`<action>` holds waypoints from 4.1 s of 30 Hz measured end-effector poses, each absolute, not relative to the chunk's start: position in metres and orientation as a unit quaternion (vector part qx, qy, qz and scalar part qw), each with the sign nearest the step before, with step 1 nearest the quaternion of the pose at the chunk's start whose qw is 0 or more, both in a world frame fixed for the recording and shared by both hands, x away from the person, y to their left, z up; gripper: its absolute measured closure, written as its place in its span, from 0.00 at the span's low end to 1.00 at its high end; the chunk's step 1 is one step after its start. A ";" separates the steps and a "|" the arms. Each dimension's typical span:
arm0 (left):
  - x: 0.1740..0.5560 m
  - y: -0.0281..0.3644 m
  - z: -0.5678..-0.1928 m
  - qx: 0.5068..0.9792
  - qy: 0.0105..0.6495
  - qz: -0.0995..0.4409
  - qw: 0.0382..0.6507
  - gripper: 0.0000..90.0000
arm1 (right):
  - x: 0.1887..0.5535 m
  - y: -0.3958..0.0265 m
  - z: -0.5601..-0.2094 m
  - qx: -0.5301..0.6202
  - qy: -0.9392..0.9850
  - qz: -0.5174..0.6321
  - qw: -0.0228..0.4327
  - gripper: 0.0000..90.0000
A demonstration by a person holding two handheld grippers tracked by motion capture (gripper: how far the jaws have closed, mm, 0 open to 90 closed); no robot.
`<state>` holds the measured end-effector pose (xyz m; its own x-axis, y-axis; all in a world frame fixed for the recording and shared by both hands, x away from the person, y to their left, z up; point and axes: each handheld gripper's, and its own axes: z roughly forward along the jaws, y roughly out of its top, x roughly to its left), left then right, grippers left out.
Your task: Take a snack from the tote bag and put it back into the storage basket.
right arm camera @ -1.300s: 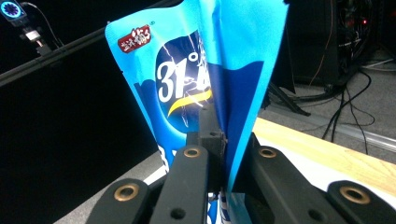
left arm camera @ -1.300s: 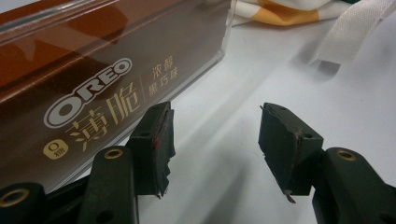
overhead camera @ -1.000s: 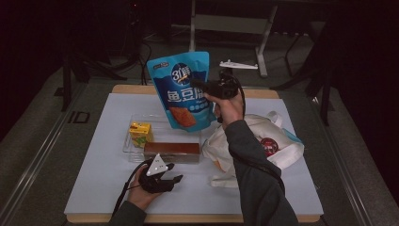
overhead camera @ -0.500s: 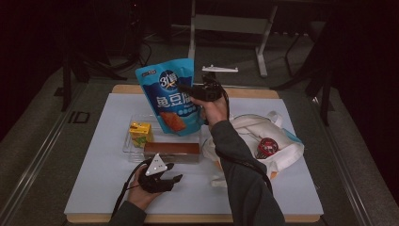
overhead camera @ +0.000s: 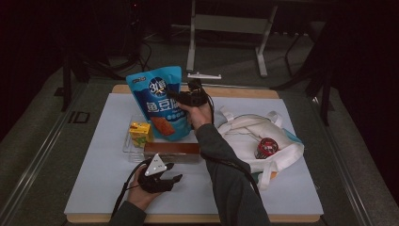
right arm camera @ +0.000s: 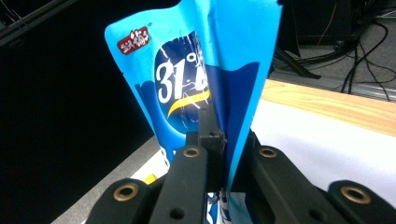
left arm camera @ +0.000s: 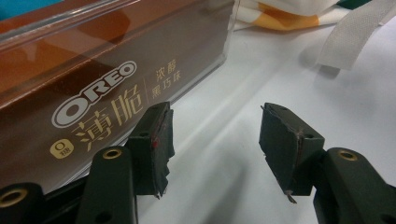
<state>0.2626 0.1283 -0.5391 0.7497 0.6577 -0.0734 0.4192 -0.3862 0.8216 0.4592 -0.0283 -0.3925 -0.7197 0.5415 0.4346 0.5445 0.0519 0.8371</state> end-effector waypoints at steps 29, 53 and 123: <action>0.262 0.127 -0.539 0.825 0.325 0.139 0.440 0.49 | 0.415 -0.055 -0.431 -0.381 -0.704 -0.597 -0.055 0.96; 0.263 0.126 -0.540 0.826 0.328 0.138 0.437 0.49 | 0.392 -0.095 -0.418 -0.286 -0.825 -0.475 -0.113 0.74; 0.264 0.126 -0.540 0.828 0.328 0.132 0.436 0.48 | 0.392 -0.077 -0.423 -0.292 -0.863 -0.382 -0.156 0.79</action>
<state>0.2644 0.1261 -0.5397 0.7504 0.6576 -0.0672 0.4279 -0.4058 0.8076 0.3924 -0.0770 -0.4230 -0.7811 0.6226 -0.0468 0.3843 0.5385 0.7499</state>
